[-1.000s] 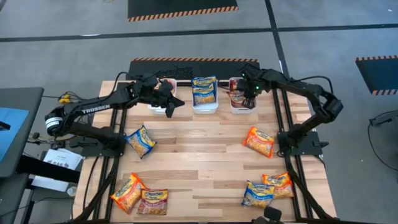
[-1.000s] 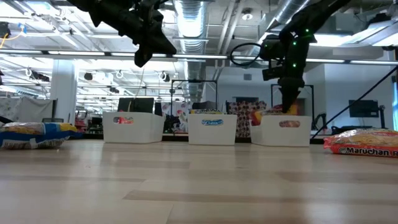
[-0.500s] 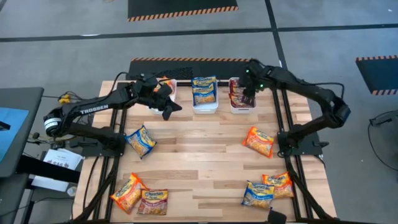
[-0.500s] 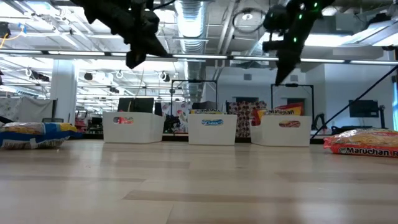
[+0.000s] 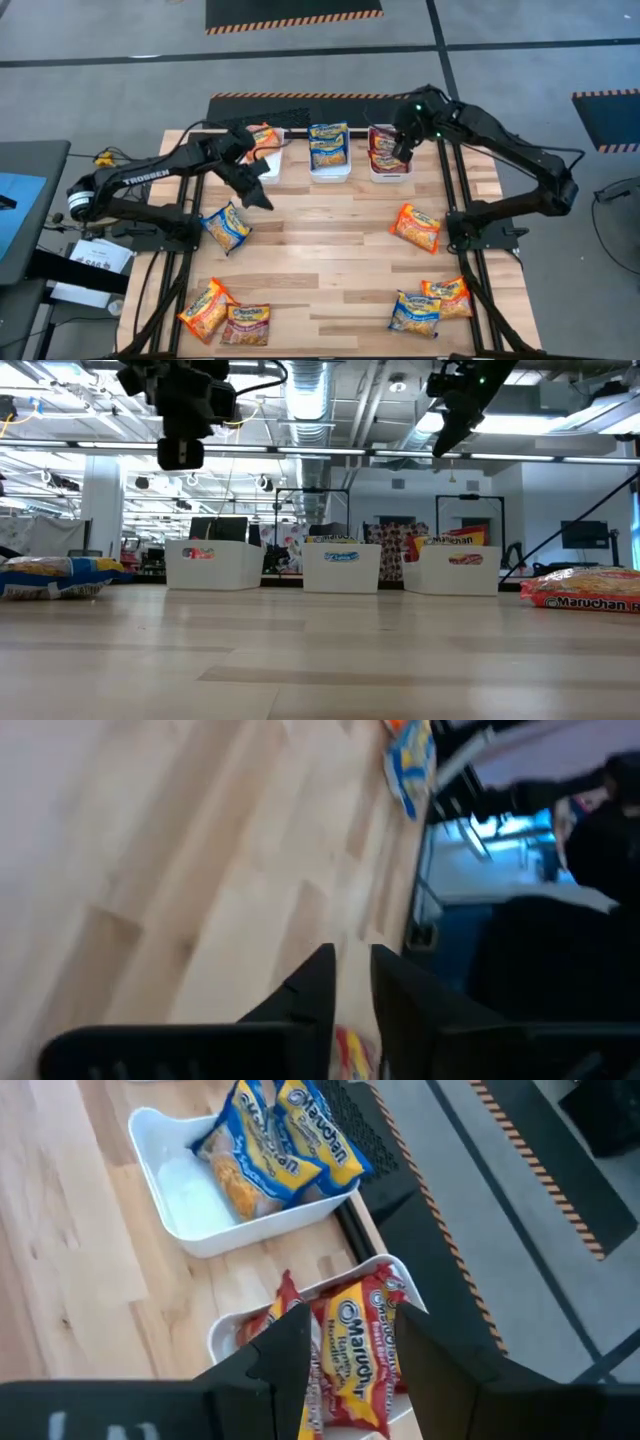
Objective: Sort Maruchan noodles
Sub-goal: Put the orange noodle pack into the left white bin
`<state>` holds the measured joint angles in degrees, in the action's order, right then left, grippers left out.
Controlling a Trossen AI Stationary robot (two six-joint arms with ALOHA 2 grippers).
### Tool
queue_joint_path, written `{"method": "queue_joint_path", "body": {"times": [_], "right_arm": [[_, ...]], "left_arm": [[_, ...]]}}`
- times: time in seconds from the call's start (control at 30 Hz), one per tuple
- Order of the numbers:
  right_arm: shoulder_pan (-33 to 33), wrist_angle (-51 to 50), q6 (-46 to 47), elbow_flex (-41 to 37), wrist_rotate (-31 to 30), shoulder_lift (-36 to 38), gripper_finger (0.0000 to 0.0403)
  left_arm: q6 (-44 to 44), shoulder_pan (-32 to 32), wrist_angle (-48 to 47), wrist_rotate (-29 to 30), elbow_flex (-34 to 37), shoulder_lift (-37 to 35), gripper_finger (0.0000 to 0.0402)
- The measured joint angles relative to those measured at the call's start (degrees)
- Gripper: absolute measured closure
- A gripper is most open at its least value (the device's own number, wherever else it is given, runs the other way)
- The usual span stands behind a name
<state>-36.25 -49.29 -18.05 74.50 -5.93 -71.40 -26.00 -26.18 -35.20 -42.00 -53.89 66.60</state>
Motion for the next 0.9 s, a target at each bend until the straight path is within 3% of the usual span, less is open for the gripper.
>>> {"method": "queue_joint_path", "body": {"times": [0.3,0.9], "right_arm": [[2.05,-3.8,4.97,0.0,0.05,-0.1,0.0232],[17.22,-6.02,20.77,0.0,3.14,-0.13,0.0232]], "left_arm": [[-5.41,7.12,-2.97,-0.79,2.59,0.14,0.0285],[-13.46,29.25,-2.87,7.0,7.34,0.14,0.0287]]}}
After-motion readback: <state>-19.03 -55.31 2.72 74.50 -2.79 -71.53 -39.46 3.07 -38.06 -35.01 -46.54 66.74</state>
